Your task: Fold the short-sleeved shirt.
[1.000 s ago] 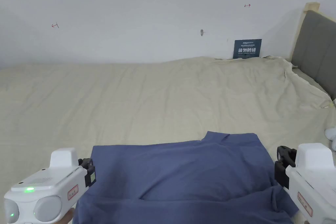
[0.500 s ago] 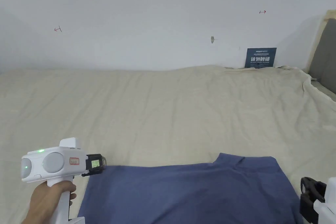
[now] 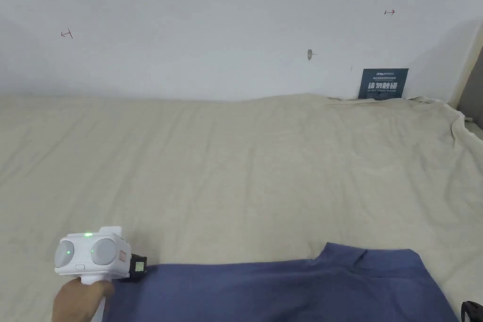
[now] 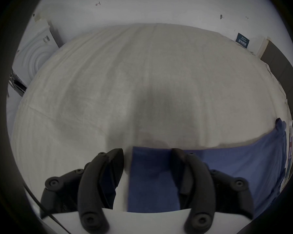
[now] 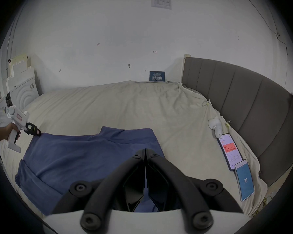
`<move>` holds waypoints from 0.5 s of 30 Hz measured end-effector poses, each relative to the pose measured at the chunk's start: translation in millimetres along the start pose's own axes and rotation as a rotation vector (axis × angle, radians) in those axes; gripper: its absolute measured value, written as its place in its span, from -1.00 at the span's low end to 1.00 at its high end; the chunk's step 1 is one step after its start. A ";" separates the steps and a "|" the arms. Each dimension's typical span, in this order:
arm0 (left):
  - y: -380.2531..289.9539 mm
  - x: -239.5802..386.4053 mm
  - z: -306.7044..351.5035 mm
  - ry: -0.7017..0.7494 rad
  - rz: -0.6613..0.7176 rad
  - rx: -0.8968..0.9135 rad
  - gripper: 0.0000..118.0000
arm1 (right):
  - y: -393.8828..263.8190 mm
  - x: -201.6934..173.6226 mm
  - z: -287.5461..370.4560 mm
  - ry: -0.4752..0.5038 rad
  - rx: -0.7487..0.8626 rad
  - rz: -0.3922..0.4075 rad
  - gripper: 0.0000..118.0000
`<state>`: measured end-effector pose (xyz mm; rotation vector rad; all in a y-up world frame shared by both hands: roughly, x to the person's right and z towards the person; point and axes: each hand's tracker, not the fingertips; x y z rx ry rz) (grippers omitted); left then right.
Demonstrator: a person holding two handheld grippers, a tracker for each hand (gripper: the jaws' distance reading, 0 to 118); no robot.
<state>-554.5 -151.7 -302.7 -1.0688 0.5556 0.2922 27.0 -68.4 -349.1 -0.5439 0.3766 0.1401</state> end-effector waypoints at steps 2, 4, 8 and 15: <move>-4.2 2.8 5.6 0.005 0.018 0.060 -0.22 | -1.2 1.7 -3.9 0.004 -0.009 -0.008 -1.00; -6.4 9.2 10.2 -0.014 0.006 0.061 -0.61 | -3.2 4.6 -7.6 0.014 -0.016 -0.012 -1.00; -3.9 5.1 21.5 -0.032 -0.015 0.069 -0.97 | 4.3 10.9 -20.5 0.036 -0.023 -0.009 -1.00; -11.1 1.4 65.1 -0.137 0.000 0.200 -0.98 | 34.7 30.1 -87.5 0.070 -0.124 -0.105 -0.65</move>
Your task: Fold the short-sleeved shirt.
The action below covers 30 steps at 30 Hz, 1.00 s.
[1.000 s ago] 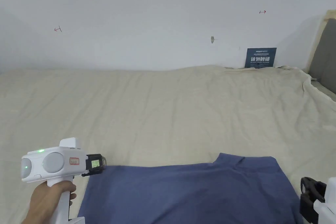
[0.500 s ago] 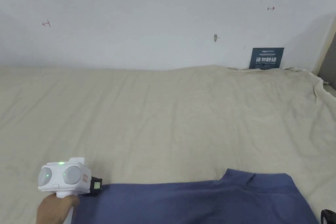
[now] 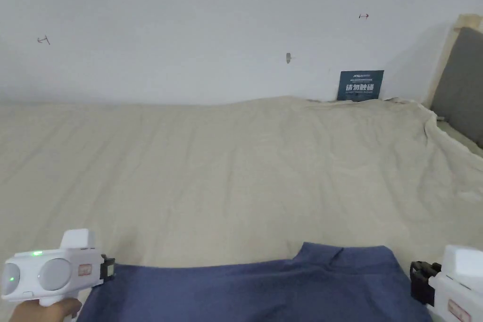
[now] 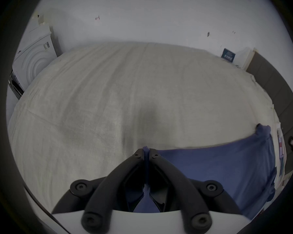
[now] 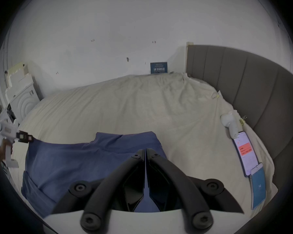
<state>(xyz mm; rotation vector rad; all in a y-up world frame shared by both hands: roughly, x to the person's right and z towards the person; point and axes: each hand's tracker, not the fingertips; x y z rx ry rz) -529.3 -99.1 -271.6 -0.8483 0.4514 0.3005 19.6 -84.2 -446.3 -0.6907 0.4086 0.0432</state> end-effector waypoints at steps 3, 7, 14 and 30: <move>-1.0 0.5 35.4 -0.026 -0.017 0.028 -0.98 | 17.1 6.7 -35.9 0.000 -0.069 -0.016 0.31; 2.8 -5.3 48.5 -0.063 -0.011 0.049 -0.98 | 30.9 11.4 -81.0 -0.005 -0.158 -0.077 0.32; 6.8 -14.0 42.7 -0.071 -0.018 0.049 -0.98 | 33.1 -5.2 -134.6 -0.050 -0.301 0.025 0.32; -16.6 -14.1 74.7 -0.028 -0.004 0.063 -0.98 | 42.8 -23.2 -32.3 0.063 -0.149 0.108 -0.97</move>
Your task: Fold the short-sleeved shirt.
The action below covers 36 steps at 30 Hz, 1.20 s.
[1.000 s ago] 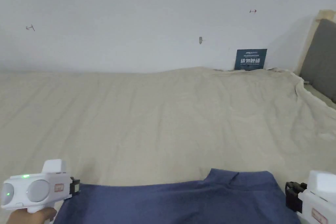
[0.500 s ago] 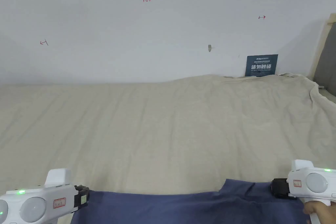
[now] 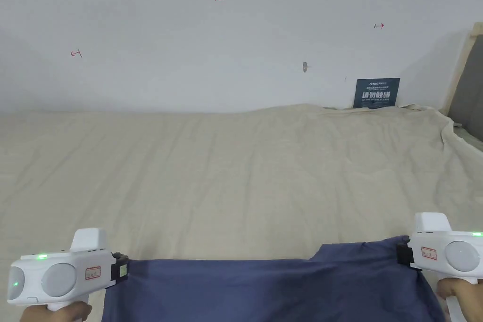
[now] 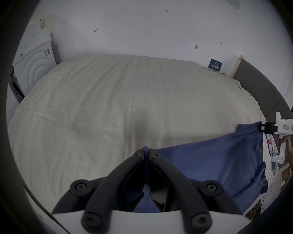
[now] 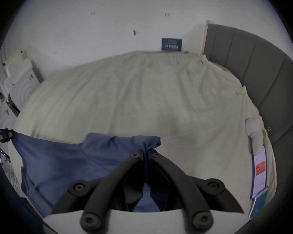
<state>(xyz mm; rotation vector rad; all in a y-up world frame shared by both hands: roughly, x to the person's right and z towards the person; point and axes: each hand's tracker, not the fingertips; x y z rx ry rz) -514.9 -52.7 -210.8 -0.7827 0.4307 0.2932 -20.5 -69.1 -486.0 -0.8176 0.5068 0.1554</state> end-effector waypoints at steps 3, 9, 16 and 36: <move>-4.2 -1.5 16.8 0.015 0.006 0.014 -0.98 | -7.7 -0.3 43.3 0.036 0.060 0.008 -0.97; -24.1 -17.0 45.2 0.036 0.027 0.030 -0.98 | -39.6 2.6 120.5 0.080 0.136 -0.002 -0.97; -64.4 -24.9 93.4 0.023 0.042 0.036 -0.98 | -99.6 8.9 175.7 0.110 0.157 -0.022 -0.97; -212.7 -32.4 79.5 0.088 -0.008 -0.172 -0.98 | -266.3 27.2 140.3 0.033 -0.060 -0.179 -0.97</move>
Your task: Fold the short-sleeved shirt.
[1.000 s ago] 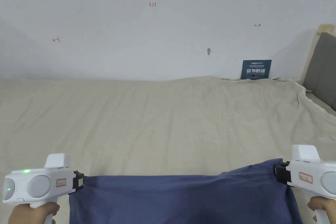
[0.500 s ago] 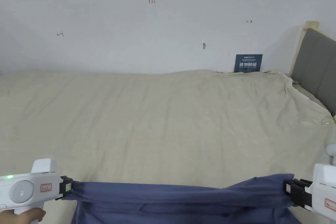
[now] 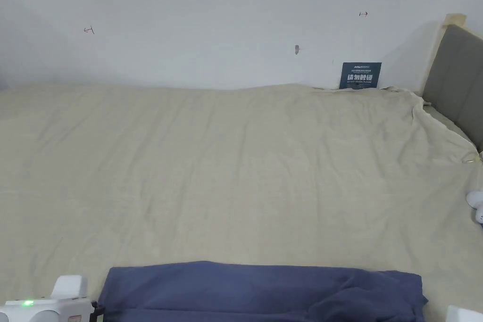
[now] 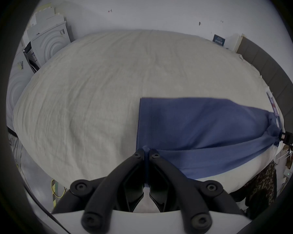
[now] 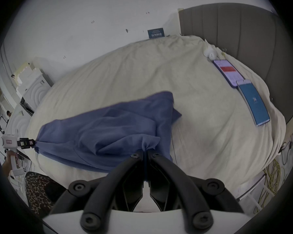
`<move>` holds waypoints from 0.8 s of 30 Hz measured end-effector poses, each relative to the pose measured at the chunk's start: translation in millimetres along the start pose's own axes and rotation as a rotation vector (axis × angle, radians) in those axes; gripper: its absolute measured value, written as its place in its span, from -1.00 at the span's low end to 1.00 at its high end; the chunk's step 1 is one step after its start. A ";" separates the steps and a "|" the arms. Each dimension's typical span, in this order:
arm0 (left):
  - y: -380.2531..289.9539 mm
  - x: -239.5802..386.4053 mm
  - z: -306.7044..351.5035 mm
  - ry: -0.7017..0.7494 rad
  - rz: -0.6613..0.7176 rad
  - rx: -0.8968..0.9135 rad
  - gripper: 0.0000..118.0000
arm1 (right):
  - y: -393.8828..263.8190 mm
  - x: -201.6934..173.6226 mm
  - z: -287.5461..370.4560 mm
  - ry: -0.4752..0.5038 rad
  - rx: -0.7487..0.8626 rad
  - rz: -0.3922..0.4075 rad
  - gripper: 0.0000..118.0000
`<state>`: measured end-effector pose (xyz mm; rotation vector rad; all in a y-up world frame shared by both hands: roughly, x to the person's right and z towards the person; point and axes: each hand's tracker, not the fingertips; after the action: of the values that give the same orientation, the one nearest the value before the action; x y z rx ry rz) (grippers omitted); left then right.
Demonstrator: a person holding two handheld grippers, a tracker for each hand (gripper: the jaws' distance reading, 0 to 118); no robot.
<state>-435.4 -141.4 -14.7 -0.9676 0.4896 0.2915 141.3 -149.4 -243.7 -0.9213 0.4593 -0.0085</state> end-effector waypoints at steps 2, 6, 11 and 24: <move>-5.9 1.8 -4.3 0.008 -0.013 -0.011 -0.98 | -5.5 0.7 -8.3 -0.018 -0.016 0.005 -0.97; -9.2 7.2 -4.1 0.026 -0.033 -0.004 -0.98 | -10.4 1.5 -16.0 -0.036 -0.024 0.000 -0.97; -8.2 7.8 3.7 0.037 -0.024 0.008 -0.55 | -4.3 -12.3 0.8 -0.045 -0.018 0.011 -0.86; 53.4 39.6 122.4 -0.078 0.042 0.471 0.91 | 79.2 -90.4 99.6 -0.049 0.398 0.160 0.47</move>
<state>-392.9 -8.8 -15.7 -0.4872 0.4793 0.2359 83.3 -6.6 -219.1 -0.4913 0.4643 0.0658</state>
